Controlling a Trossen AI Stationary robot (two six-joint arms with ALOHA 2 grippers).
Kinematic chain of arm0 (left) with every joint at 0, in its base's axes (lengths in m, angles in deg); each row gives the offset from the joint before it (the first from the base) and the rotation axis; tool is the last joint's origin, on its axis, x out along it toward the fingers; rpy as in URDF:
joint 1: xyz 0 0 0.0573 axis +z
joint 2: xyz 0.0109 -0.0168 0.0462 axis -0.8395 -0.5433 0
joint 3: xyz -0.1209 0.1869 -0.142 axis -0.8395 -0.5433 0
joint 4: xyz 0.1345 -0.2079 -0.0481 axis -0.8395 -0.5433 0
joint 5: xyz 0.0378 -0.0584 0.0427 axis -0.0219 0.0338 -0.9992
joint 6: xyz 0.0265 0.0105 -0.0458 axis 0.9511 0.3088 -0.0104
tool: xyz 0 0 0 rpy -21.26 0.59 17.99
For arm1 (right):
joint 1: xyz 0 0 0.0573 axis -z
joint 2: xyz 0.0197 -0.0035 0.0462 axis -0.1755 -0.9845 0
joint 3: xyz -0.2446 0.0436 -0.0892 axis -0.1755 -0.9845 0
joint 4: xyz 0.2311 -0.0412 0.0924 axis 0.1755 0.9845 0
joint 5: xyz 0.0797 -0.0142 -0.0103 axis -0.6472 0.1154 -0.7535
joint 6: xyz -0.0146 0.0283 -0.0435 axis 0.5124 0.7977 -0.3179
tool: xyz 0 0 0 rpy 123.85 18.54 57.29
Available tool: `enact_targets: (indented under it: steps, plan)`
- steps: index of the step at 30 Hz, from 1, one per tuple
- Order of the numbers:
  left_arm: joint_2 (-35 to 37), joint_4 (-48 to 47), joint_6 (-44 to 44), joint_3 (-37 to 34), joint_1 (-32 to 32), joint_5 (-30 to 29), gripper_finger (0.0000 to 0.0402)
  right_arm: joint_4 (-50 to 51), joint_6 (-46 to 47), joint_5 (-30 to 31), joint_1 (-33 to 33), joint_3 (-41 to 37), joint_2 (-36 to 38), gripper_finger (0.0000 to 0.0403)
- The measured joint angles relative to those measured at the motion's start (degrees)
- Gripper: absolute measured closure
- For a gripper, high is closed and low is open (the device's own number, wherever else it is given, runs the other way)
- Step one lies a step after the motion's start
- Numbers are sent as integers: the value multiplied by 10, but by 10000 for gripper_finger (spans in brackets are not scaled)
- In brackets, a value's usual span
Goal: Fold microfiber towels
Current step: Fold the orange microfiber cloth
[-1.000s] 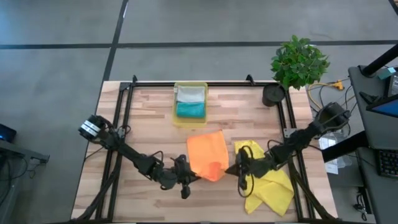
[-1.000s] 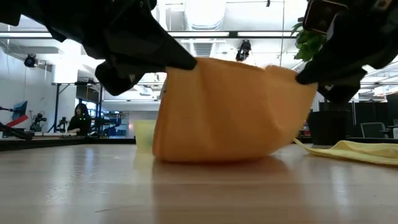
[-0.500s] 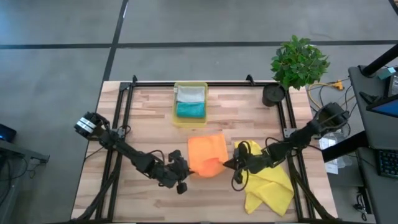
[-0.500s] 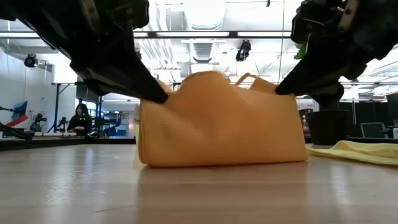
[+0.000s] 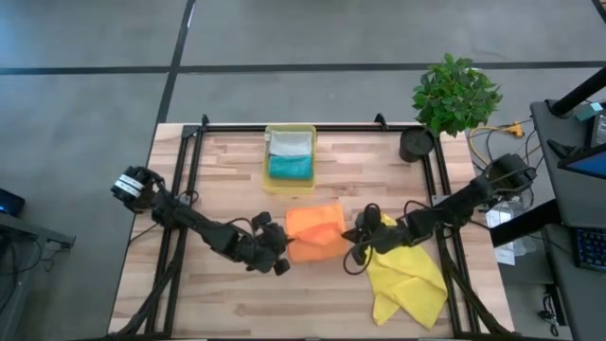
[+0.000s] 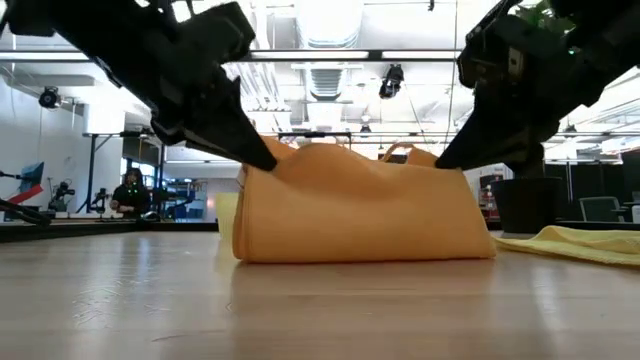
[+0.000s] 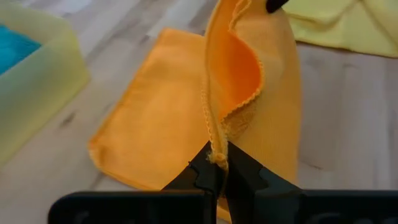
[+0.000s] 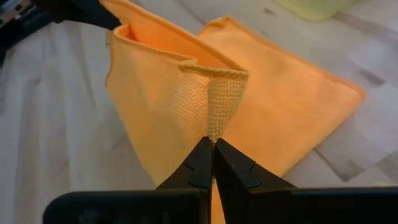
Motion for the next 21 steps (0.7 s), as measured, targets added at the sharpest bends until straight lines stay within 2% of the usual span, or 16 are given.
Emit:
enact_targets:
  steps: [21]
  plan:
    - [1, -13, 63, 0, 80, 2, 402, 22, -14, 3, 74, 0, 1, 394]
